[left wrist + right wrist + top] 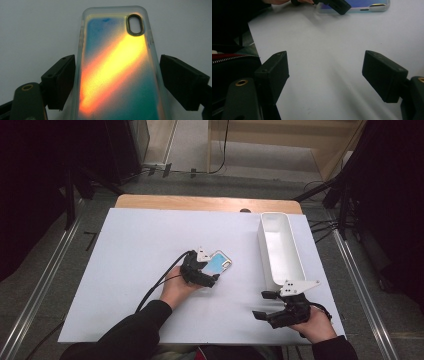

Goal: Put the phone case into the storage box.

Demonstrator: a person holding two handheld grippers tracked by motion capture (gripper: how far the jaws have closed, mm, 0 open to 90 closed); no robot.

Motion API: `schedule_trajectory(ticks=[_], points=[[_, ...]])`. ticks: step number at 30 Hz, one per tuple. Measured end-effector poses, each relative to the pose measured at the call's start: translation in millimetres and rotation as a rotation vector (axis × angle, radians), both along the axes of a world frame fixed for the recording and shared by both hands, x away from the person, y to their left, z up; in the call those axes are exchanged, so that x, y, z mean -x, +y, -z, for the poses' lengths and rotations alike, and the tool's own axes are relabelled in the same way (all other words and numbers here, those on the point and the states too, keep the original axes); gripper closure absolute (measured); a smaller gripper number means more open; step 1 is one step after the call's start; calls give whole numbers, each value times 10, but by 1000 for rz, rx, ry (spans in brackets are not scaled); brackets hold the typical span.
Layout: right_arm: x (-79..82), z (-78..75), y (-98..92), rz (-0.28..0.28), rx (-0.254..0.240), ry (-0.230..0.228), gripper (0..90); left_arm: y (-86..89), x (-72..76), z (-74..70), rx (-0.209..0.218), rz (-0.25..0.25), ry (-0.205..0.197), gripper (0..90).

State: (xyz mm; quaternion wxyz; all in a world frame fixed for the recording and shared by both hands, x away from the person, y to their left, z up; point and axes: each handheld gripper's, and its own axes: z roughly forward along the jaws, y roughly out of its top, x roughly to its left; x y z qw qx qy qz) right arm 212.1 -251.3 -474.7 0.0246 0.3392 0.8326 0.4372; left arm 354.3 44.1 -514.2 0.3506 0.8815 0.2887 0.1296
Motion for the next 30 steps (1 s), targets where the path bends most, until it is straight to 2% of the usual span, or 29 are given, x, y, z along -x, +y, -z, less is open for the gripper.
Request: schedule_trajectory(ticks=[14,19,30], points=[[-1,-3,-1,0,1,-4,201,3,-1,-7,8,-7,6,169],[-1,-5,-2,-2,-3,-12,201,31,-21,-31,61,-13,34,169],[1,-12,11,1,-5,-14,201,97,-35,-189,157,-27,68,168]])
